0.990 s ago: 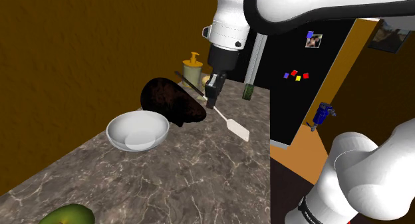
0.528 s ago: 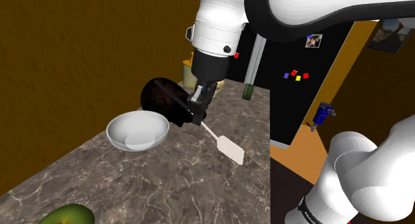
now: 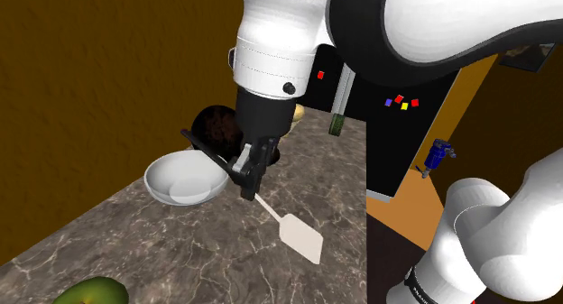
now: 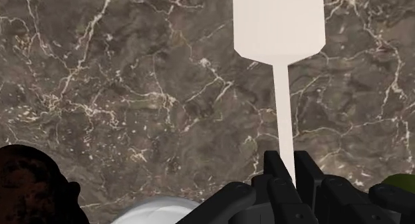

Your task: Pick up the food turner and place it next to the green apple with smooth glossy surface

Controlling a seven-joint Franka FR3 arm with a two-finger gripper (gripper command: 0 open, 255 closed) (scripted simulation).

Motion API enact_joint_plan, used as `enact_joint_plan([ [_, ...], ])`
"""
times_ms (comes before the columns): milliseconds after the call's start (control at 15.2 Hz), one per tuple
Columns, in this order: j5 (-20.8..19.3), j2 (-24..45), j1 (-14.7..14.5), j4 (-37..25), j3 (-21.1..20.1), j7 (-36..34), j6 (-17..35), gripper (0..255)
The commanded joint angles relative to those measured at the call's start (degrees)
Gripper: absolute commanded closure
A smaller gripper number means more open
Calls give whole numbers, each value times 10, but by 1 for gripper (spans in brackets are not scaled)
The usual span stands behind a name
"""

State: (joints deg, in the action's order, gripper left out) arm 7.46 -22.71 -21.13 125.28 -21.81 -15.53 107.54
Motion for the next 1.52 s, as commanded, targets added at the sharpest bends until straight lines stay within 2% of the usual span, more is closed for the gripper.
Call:
enact_joint_plan([
  [0,1,1,-1,12,-3,-2,14,255],
  [1452,-1,50,-2,143,-27,-12,192,255],
])
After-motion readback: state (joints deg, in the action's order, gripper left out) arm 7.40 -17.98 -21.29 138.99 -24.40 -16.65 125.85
